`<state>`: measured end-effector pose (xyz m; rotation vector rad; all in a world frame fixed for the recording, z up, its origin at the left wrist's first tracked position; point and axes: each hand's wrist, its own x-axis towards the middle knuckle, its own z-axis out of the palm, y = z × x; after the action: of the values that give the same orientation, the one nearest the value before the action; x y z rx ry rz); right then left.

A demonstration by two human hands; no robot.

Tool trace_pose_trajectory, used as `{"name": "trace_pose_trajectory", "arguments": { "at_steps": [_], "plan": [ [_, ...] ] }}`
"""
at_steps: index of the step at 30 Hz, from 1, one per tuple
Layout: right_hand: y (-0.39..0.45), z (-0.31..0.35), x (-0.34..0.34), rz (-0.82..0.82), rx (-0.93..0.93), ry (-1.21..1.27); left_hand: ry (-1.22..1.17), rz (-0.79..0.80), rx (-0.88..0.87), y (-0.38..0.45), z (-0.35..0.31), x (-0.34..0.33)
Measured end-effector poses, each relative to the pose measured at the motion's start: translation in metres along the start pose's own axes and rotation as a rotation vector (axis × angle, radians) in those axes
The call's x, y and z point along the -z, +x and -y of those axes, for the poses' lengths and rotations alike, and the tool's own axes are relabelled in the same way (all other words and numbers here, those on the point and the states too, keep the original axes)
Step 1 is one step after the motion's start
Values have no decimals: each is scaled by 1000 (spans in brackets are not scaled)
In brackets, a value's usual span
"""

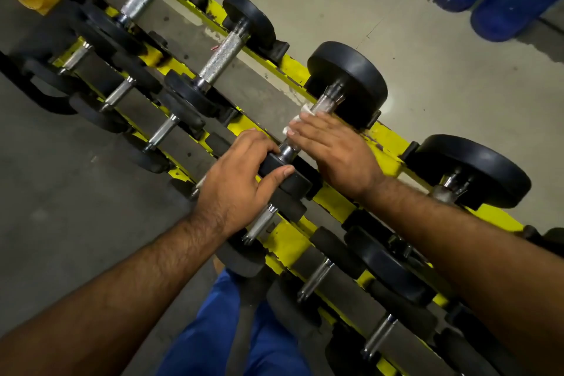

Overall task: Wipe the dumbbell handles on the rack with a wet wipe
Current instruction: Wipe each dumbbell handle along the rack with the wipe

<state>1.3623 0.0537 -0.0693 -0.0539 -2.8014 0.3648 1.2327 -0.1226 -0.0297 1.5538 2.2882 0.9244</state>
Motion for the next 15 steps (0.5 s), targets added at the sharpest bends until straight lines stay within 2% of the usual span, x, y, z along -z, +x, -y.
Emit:
{"name": "trace_pose_trajectory", "arguments": {
  "at_steps": [1,5,9,10,13,15],
  "plan": [
    [3,-5,5,12,12,6,-1,-5,-4,-1,0,-1],
    [9,-20,8,-108,-162,-12,1,-9,-3,-3,2,-5],
    [2,0,-2,51,138,48,-4,-7,-1,-3,3,-4],
    [5,-10,4,61,137,21,-2,-9,1,-3,2,-5],
    [12,-30,16,-62,-77,-18,12,-12,8,-4,3,-6],
    [9,-8,4,-27,-32,12,19,-23,7,-5,2,-6]
  ]
}}
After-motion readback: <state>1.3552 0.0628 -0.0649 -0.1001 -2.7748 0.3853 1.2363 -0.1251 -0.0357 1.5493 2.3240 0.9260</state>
